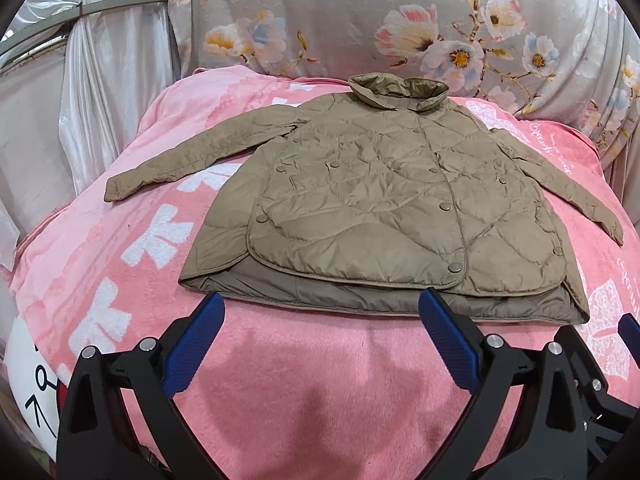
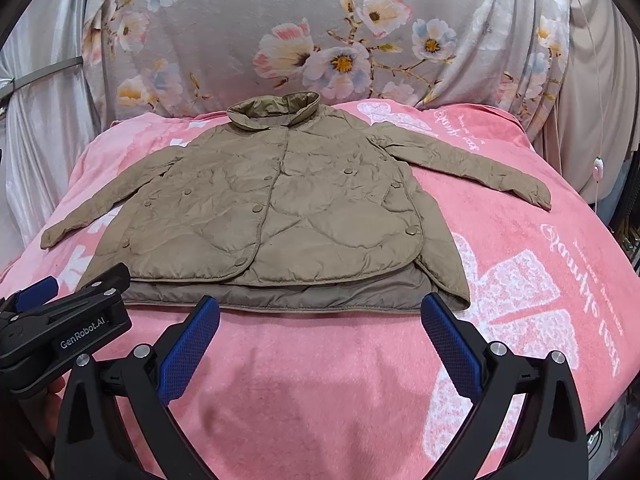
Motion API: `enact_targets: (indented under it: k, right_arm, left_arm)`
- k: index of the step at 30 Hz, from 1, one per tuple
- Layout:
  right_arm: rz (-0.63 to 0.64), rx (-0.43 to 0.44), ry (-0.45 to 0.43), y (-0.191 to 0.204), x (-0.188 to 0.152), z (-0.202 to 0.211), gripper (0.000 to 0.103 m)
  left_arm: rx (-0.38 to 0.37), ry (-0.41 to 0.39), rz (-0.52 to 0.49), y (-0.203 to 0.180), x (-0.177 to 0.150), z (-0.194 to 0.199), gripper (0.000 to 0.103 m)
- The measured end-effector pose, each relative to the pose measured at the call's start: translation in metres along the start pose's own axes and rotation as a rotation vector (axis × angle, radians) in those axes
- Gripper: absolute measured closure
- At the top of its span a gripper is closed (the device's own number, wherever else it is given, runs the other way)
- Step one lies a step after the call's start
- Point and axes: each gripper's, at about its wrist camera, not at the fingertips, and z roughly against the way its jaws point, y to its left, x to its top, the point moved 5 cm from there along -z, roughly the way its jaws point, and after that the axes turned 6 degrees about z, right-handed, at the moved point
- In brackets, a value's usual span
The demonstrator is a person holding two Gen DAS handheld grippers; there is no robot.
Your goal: Fold large clothes
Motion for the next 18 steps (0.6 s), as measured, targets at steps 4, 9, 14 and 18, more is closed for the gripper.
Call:
enact_targets:
  k: [4, 9, 14, 18]
  right_arm:
    - [0.000, 0.002, -0.002, 0.0009, 0.0003, 0.0016, 0.005]
    - [-0.001, 0.001, -0.001, 0.0014, 0.0005, 0.0018, 0.005]
    - [-0.002, 0.003, -0.001, 0.0024, -0.0001, 0.0035, 0.005]
    - [-0.001, 0.002, -0.001, 0.0019, -0.0005, 0.0023, 0.005]
  left_arm:
    - [0.000, -0.005, -0.002, 0.0016, 0.0003, 0.0022, 0.008]
    - [-0.001, -0.011, -0.003, -0.0028, 0.0005, 0.0065, 0.008]
    - [-0.002, -0.011, -0.008, -0.0031, 0.0011, 0.0075, 0.008]
    - [-0.003, -0.011, -0.010, -0.0024, 0.0023, 0.0075, 0.008]
